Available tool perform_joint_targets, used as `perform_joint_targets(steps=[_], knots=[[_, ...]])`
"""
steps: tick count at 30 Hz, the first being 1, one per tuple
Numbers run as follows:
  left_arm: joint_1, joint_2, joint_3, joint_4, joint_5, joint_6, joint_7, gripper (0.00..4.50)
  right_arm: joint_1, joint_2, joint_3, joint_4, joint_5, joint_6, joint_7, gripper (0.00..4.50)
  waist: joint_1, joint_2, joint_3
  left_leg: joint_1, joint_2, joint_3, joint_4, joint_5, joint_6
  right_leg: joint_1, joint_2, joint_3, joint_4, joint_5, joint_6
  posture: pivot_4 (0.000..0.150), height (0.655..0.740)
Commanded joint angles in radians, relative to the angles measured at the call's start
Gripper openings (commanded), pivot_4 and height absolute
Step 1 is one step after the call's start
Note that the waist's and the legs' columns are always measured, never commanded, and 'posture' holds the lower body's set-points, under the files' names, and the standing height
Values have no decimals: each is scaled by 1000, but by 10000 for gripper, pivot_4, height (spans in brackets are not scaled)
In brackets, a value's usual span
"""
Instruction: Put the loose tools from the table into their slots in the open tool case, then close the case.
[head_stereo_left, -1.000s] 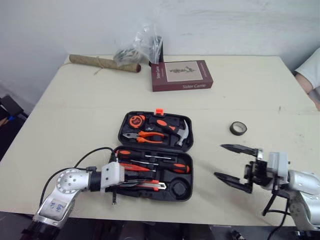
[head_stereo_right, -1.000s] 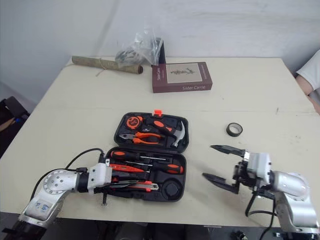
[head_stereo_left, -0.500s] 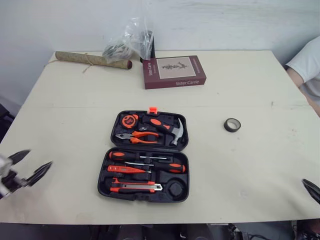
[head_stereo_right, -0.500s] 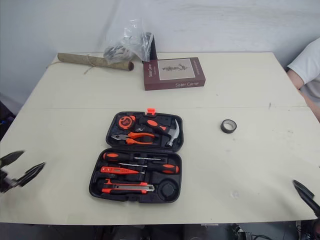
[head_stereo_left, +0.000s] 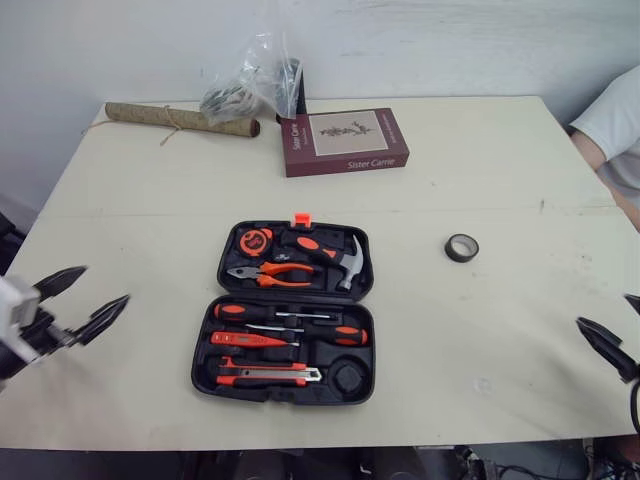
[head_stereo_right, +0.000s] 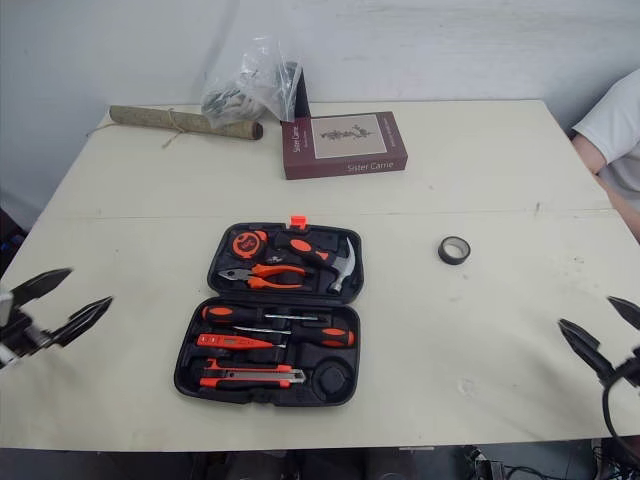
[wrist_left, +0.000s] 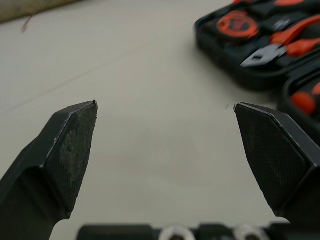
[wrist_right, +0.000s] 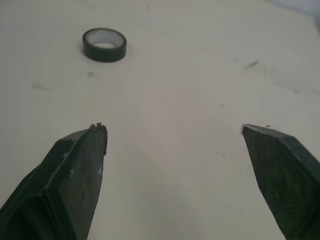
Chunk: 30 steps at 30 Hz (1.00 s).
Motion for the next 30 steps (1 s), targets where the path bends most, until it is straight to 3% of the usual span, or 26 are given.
perform_joint_targets(steps=[1, 6, 9, 14, 20, 30], knots=[[-56, 15, -68, -138, -83, 100, -12, 44575, -100, -115, 82, -151, -21, 245, -76, 45000, -3, 0, 1, 0, 0, 0, 0, 0, 0, 0, 1, -1, 0, 0, 0, 1500, 7400], [-188, 12, -205, -268, -217, 270, -31, 44575, -329, -315, 371, -257, -42, 498, 106, 45000, 2, -1, 3, 0, 1, 1, 1, 1, -1, -1, 5, -5, 1, 0, 0, 1500, 7400], [-240, 10, -276, -290, -212, 309, -51, 44575, -505, -318, 519, -226, -96, 522, 180, 45000, 2, -1, 4, -3, 1, 1, 3, 2, 1, -2, 4, -6, 1, 1, 2, 1500, 7400], [-329, -50, -382, -311, -191, 322, -28, 44575, -776, -220, 738, -89, -233, 572, 248, 45000, 2, -1, 5, -14, 0, 0, 10, 4, 2, -10, 7, -7, 3, 1, 3, 1500, 7400], [-352, -130, -437, -335, -150, 287, 6, 44575, -992, -140, 933, 101, -440, 552, 320, 45000, 2, -1, 5, -22, -3, 2, 17, 5, 5, -15, 7, -6, 6, 4, 7, 1500, 7400], [-340, -140, -440, -369, -136, 289, 22, 44575, -1160, -9, 1037, 392, -633, 409, 362, 45000, 1, -1, 5, -24, -3, 0, 19, 6, 6, -16, 8, -7, 7, 4, 7, 1500, 7400]])
